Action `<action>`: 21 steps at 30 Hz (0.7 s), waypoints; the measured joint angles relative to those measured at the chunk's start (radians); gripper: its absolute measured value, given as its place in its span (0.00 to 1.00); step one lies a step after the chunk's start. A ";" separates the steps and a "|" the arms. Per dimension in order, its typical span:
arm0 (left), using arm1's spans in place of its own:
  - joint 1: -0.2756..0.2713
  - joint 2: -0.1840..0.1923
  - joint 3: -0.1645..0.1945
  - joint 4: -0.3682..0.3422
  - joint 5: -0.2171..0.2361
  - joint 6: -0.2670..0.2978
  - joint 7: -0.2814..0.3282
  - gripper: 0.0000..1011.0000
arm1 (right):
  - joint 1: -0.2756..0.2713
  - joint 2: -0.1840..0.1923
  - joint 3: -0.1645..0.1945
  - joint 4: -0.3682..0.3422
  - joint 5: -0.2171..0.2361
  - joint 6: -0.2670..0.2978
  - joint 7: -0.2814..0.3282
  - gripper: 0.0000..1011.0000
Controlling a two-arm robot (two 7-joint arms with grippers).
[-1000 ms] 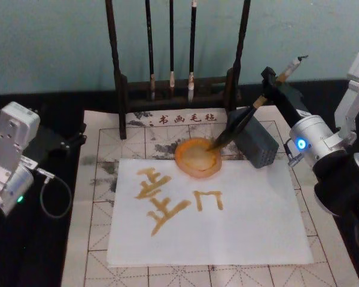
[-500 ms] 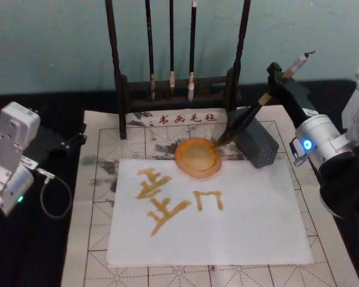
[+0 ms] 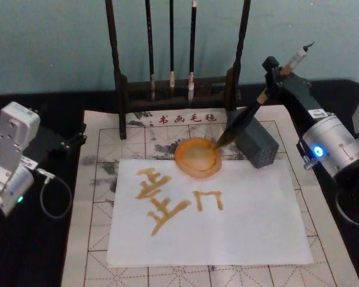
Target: Pick up the brush from the inkstone, write on the paper, then place the brush back to its original position.
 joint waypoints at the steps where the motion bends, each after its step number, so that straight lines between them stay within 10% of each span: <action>1: 0.000 0.000 0.000 0.000 0.000 0.000 0.000 0.99 | -0.004 0.005 0.000 -0.006 -0.003 0.000 0.009 0.01; 21: 0.000 0.000 0.000 0.000 0.000 0.000 0.000 0.99 | -0.126 0.133 -0.008 -0.153 -0.064 -0.019 0.273 0.01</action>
